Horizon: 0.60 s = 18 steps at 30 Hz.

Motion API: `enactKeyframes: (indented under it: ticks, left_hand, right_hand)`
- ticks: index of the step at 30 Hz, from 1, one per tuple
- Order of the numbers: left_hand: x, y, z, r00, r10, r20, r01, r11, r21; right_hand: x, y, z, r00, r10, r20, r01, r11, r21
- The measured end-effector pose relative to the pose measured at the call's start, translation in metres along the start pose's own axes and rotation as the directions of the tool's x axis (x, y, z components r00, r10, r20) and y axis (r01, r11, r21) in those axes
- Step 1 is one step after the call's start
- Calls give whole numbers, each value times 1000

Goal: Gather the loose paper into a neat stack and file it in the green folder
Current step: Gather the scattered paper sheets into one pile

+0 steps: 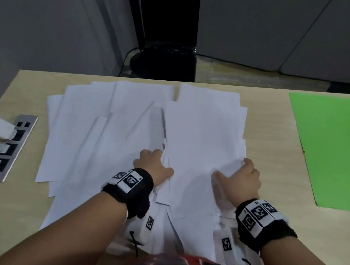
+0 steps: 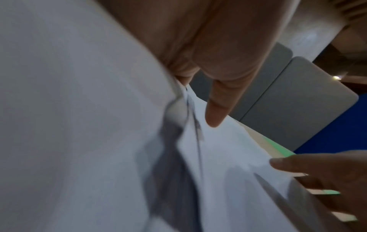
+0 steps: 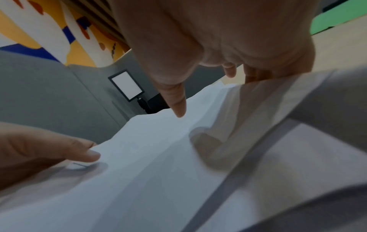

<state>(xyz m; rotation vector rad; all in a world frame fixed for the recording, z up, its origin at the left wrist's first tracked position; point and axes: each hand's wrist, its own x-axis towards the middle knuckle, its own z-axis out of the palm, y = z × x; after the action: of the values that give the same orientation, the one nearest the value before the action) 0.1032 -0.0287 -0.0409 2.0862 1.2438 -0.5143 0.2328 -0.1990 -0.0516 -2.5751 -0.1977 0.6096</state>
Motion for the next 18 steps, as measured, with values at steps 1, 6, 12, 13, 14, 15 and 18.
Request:
enactKeyframes:
  ticks: [1,6,12,13,14,15,18]
  left_hand:
    - [-2,2,2,1000,15,15,-14,995,-95]
    - [-12,5,12,993,121,13,-115,971,-209]
    - [-24,-7,4,969,230,85,-175,892,-417]
    - [-26,-11,2,969,237,77,-171,858,-484]
    - [-29,-15,1,968,241,64,-166,816,-554]
    - [-33,-19,-1,968,243,56,-156,766,-623]
    - [-43,-27,-8,957,285,55,-139,615,-776]
  right_hand:
    - [1,-1,-1,1000,12,25,-14,997,70]
    - [10,5,0,991,75,109,-95,976,196]
    - [16,13,-8,977,5,212,-33,991,133]
    - [17,15,-10,976,10,216,-32,994,101]
    - [18,16,-13,977,14,212,-29,997,66]
    - [18,17,-16,980,21,199,-29,999,38]
    - [15,23,-24,978,-85,189,31,962,272]
